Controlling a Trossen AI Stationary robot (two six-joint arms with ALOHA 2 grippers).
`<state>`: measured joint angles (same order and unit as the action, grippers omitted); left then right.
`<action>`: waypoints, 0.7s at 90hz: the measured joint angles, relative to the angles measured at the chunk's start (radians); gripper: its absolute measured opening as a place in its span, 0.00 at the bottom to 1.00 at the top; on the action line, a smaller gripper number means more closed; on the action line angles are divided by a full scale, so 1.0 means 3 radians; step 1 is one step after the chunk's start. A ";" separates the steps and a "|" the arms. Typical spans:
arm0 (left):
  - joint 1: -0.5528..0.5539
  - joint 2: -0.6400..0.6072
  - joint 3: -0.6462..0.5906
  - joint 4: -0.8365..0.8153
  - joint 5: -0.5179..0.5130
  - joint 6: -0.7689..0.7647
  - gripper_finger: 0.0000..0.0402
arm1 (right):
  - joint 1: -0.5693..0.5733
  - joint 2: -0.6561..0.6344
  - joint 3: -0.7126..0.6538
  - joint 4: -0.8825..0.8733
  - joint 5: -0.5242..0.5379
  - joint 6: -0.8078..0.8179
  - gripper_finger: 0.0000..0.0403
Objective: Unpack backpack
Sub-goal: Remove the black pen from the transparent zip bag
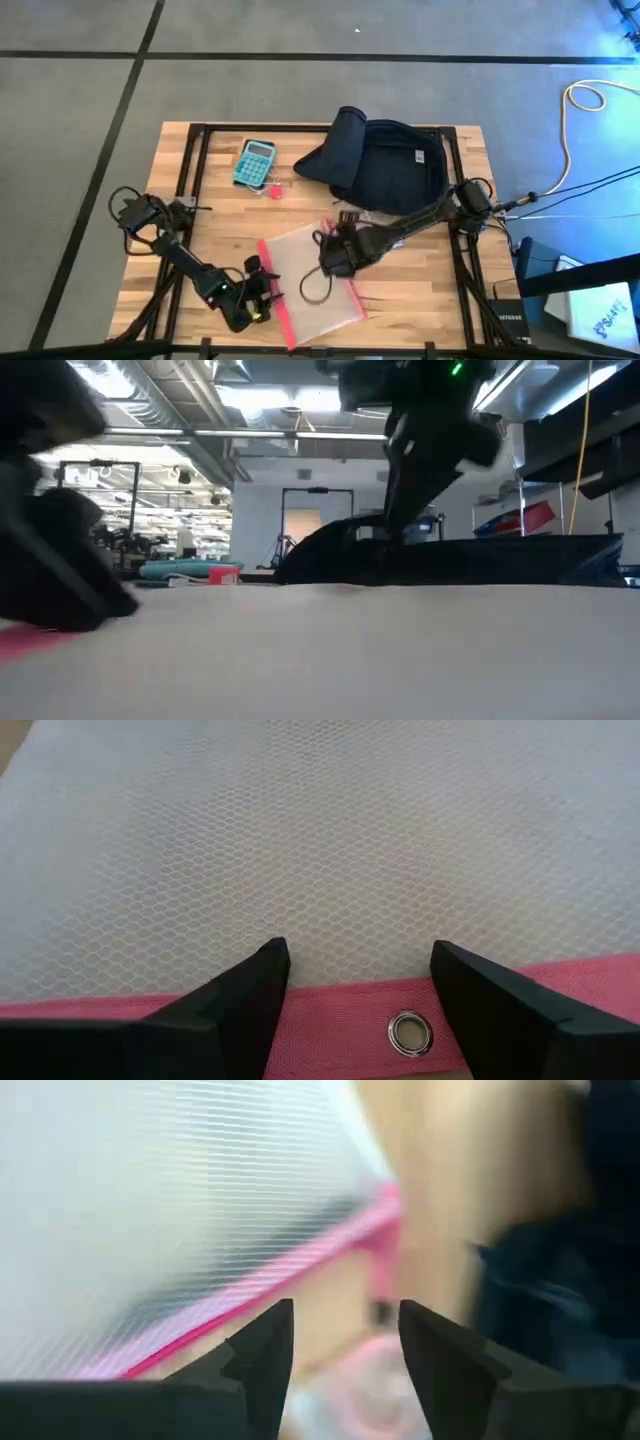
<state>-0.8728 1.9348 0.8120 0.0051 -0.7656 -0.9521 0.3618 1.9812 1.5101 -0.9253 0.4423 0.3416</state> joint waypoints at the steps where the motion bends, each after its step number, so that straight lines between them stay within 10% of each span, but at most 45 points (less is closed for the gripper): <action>1: -0.0016 -0.0001 0.0000 -0.0007 0.0001 0.0001 0.59 | 0.0013 0.0000 0.0000 0.0015 -0.0031 -0.0031 0.41; 30: -0.0391 -0.0051 0.0018 -0.0527 -0.0077 0.0007 0.59 | 0.0323 -0.0026 -0.0349 0.1066 -0.0932 -0.0991 0.41; 63: -0.0510 -0.0238 0.0010 -0.1624 -0.0254 -0.0668 0.59 | 0.0256 -0.0033 -0.0886 0.1706 -0.0913 -0.0799 0.41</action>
<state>-1.0260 1.8635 0.8149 -0.4821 -0.8418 -1.1525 0.4387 1.9713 1.2443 -0.4135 0.1685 0.1020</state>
